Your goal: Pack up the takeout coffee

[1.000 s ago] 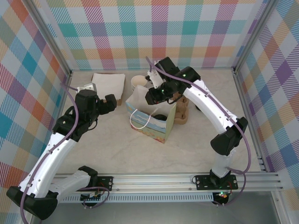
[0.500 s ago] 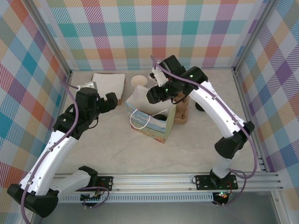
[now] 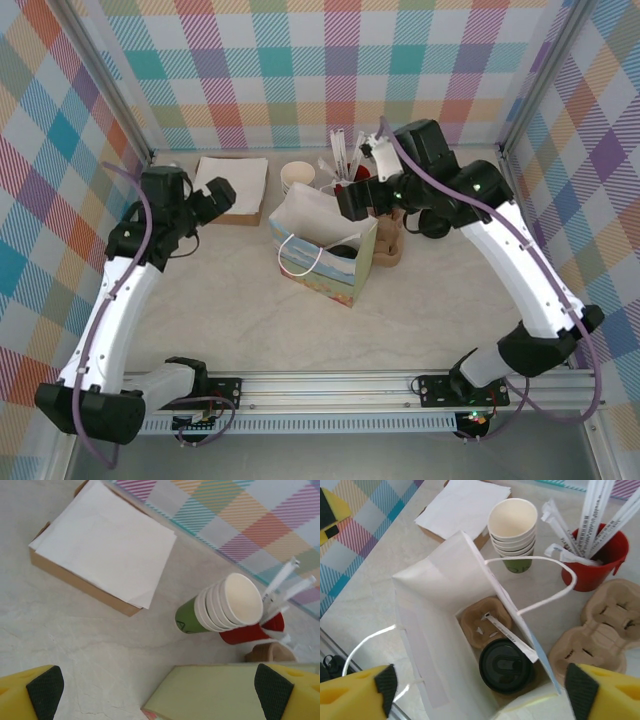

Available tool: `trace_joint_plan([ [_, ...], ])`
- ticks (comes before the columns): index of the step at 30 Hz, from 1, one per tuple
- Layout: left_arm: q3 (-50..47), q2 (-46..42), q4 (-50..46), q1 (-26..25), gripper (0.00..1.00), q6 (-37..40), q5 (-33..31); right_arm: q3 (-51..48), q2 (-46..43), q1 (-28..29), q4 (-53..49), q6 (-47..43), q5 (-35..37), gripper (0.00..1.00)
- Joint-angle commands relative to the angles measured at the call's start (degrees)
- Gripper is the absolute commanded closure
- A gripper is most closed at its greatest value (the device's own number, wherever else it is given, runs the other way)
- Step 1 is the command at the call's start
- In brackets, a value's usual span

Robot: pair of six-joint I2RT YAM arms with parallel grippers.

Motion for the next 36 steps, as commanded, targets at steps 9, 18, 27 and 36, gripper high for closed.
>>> trace_joint_plan([
  [9, 0.27, 12.34, -0.81, 13.29, 0.01, -8.01, 11.2, -11.63, -9.7, -2.81, 7.77, 3.44, 5.68, 0.0],
  [18, 4.36, 24.94, -0.94, 15.3, 0.12, -8.32, 11.06, -15.46, -12.51, -3.48, 7.04, 4.27, 8.33, 0.0],
  [27, 13.08, 37.31, -2.92, 17.83, 0.16, -3.57, 4.96, -18.05, -14.63, -3.92, 5.96, 4.55, 10.45, 0.0],
  [36, 21.32, 47.08, -5.85, 18.12, 0.21, 0.29, 3.01, -20.18, -15.94, -4.34, 6.56, 4.53, 11.75, 0.0],
])
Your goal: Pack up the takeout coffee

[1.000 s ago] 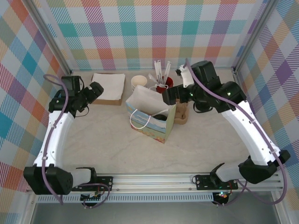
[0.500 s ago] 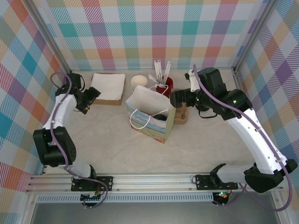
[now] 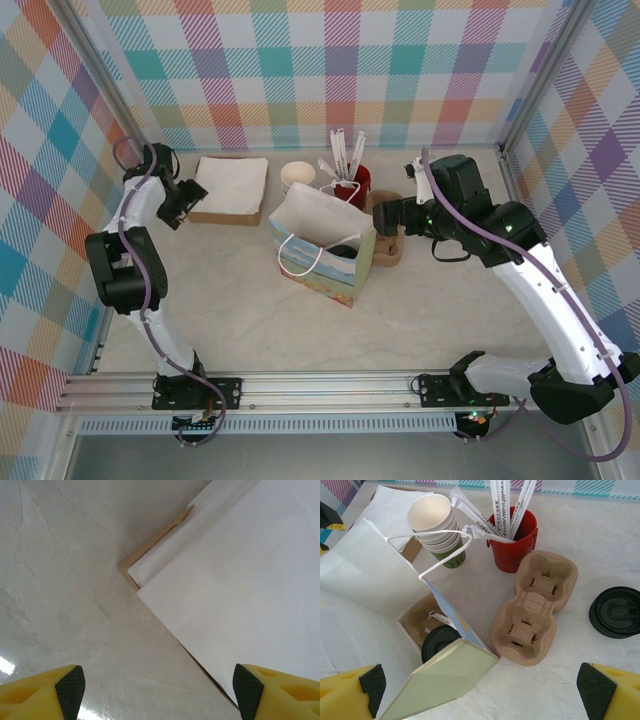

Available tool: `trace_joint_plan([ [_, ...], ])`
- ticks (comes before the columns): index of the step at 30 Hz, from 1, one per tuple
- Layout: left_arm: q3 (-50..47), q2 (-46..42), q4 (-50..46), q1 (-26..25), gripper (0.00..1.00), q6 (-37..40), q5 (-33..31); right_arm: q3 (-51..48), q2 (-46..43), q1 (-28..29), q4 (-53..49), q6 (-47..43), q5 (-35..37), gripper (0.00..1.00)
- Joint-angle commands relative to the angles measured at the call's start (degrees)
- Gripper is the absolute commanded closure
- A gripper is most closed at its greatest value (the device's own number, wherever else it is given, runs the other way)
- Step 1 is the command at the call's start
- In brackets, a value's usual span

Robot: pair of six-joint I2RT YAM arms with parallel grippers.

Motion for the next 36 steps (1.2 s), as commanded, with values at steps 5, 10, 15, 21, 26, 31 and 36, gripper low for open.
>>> trace_joint_plan([
  [5, 6.72, 5.76, -2.08, 0.91, 0.23, 3.07, -1.16, -0.93, -1.18, -0.53, 0.48, 0.33, 1.24, 0.0],
  [10, 11.04, 10.01, -3.49, 0.95, 0.29, 2.7, 1.42, -2.01, -1.51, -0.71, 0.73, 0.65, 1.78, 0.0],
  [15, 12.02, 11.62, -3.18, 0.97, 0.33, 0.35, 2.63, -2.21, -1.16, -0.79, 0.94, 0.92, 1.78, 0.0],
  [21, 11.97, 11.96, -2.93, 0.96, 0.41, -0.93, 2.57, -2.3, -0.81, -0.85, 1.45, 0.89, 1.52, 0.0],
  [26, 12.56, 11.55, -3.56, 0.97, 0.51, -0.33, 2.27, -2.47, -0.55, -0.86, 1.66, 0.85, 1.34, 0.0],
  [31, 13.48, 10.81, -4.47, 0.96, 0.58, 0.53, 1.91, -2.61, -0.31, -0.95, 1.87, 1.12, 1.17, 0.0],
  [36, 14.64, 10.26, -5.1, 0.96, 0.6, 0.99, 2.01, -2.73, -0.16, -0.95, 1.93, 1.18, 0.9, 0.0],
])
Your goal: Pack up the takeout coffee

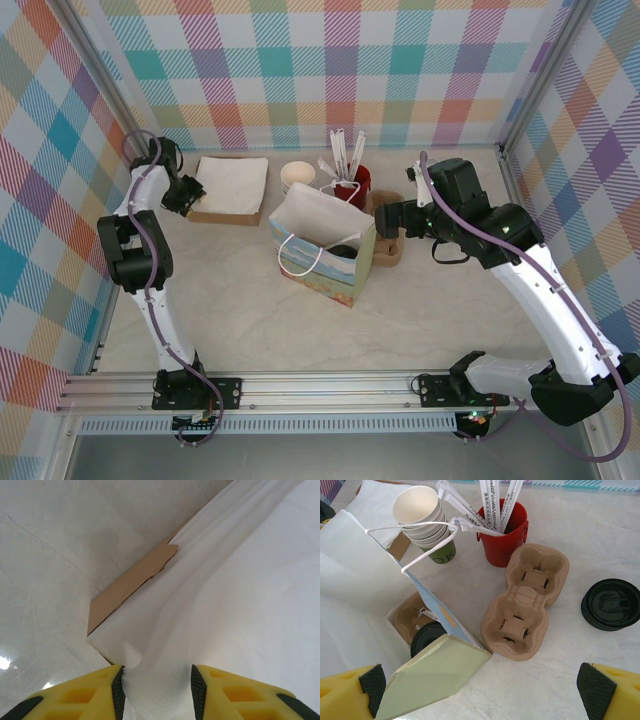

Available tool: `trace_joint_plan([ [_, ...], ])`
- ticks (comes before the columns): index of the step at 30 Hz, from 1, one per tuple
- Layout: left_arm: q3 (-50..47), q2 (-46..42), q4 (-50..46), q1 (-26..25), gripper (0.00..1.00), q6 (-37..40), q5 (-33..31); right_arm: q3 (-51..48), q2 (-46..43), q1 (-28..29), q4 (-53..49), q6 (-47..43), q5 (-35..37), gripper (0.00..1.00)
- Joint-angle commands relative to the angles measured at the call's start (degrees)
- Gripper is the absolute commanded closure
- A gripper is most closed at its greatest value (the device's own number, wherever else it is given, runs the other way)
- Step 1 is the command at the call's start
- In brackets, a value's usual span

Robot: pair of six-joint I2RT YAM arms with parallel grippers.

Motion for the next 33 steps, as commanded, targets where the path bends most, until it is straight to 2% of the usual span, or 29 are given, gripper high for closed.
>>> trace_joint_plan([
  [1, 2.4, -1.33, -1.88, 0.66, 0.61, 1.1, 0.54, -0.62, 0.33, -0.3, 1.67, 0.94, -0.29, 0.0],
  [5, 3.43, -1.22, -2.41, 0.7, 0.6, 1.12, 0.72, -0.64, 0.41, -0.25, 1.75, 0.98, -0.34, 0.0],
  [12, 4.19, -1.61, -3.4, 0.64, 0.52, 1.31, 0.81, -0.88, 0.68, -0.29, 2.12, 0.98, -0.52, 0.0],
  [26, 4.28, -2.6, -4.08, 0.49, 0.51, 1.71, 1.33, -1.4, 1.33, -0.3, 2.36, 1.23, -1.29, 0.0],
  [33, 4.19, -3.26, -4.61, 0.44, 0.47, 1.77, 1.03, -1.97, 1.36, -0.3, 2.78, 1.25, -1.59, 0.0],
])
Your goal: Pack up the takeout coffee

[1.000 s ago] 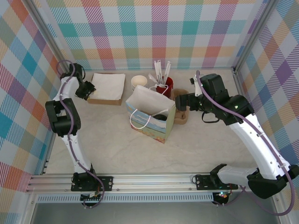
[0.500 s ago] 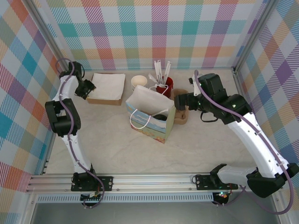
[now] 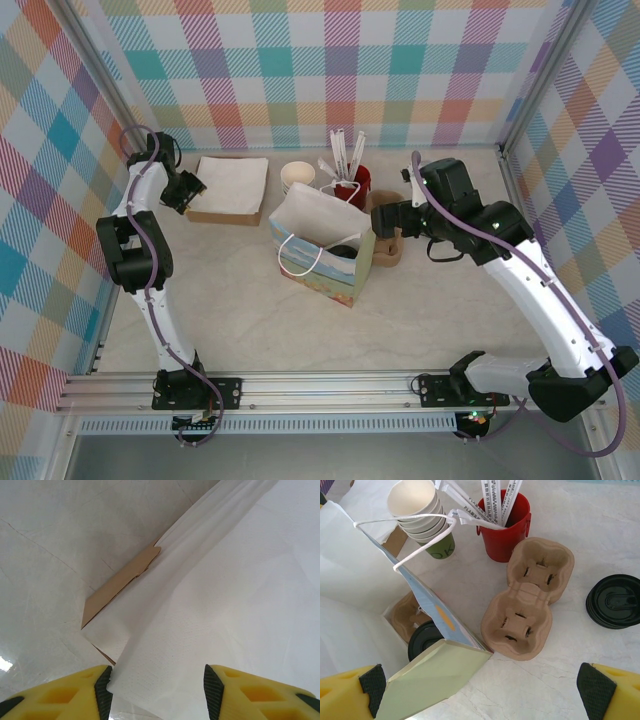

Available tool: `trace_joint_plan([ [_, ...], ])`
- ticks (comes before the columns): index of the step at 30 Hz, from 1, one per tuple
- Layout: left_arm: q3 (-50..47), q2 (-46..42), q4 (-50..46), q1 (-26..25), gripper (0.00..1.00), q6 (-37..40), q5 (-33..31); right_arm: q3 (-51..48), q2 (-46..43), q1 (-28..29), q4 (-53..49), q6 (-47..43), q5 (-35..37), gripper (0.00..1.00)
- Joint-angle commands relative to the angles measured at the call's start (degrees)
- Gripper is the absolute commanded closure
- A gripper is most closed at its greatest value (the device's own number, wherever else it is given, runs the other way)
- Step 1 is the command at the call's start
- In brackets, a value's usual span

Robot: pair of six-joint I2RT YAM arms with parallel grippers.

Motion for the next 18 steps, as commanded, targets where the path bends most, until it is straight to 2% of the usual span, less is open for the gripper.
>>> trace_joint_plan([
  [1, 1.52, -3.33, -2.29, 0.44, 0.47, 0.94, 0.55, -0.41, 0.05, -0.21, 1.47, 1.03, -0.98, 0.0],
  [18, 1.42, -4.0, -2.69, 0.0, 0.43, 1.09, 0.32, -1.15, -0.08, -0.21, 1.82, 1.53, -1.49, 0.0],
])
